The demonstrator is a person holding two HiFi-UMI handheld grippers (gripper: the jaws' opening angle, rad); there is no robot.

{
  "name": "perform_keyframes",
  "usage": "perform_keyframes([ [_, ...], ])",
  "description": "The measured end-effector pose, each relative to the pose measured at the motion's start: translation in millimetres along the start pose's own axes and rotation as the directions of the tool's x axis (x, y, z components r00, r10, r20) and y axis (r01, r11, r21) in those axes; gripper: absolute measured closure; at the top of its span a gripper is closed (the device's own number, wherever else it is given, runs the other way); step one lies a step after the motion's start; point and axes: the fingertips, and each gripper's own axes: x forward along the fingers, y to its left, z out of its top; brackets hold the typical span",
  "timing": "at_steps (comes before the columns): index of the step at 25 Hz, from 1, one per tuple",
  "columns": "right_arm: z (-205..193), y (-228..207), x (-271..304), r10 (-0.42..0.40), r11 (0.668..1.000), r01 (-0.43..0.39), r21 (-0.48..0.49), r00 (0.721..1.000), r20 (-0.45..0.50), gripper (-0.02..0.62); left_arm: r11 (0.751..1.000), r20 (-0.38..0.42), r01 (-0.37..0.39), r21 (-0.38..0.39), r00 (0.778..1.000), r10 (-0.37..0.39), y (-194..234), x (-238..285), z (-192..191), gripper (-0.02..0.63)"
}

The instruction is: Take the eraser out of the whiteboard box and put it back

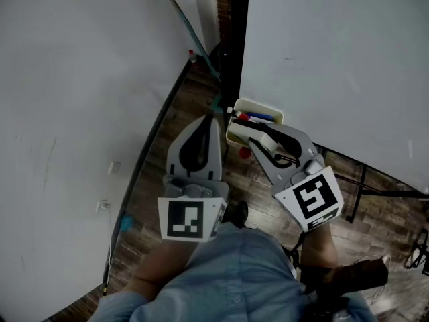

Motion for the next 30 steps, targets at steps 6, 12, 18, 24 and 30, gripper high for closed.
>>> perform_keyframes([
  [6, -17.6, -1.7, 10.3, -0.002, 1.000, 0.003, 0.016, 0.999, -0.049, 0.468, 1.000, -0.016, -0.001, 0.000, 1.000, 0.001, 5.7, 6.2, -7.7, 0.603],
  [12, -33.0, -1.7, 20.2, -0.006, 1.000, 0.008, 0.029, 0.997, -0.078, 0.466, 1.000, -0.023, 0.001, 0.004, 1.000, -0.001, 9.7, 9.8, -11.4, 0.603],
  [18, -43.4, -0.7, 26.3, -0.002, 1.000, 0.004, 0.027, 0.997, -0.081, 0.462, 1.000, -0.038, 0.003, 0.006, 0.999, -0.002, 10.7, 10.6, -16.1, 0.603],
  [24, -45.8, -0.1, 28.8, -0.009, 1.000, 0.010, 0.014, 0.997, -0.078, 0.451, 1.000, -0.035, -0.005, 0.020, 0.999, 0.006, 10.2, 5.1, -14.6, 0.603],
  [30, -40.6, 1.3, 23.2, -0.012, 1.000, 0.012, 0.019, 0.999, -0.044, 0.442, 0.999, -0.025, -0.012, 0.032, 1.000, 0.012, 5.3, -2.0, -6.8, 0.603],
])
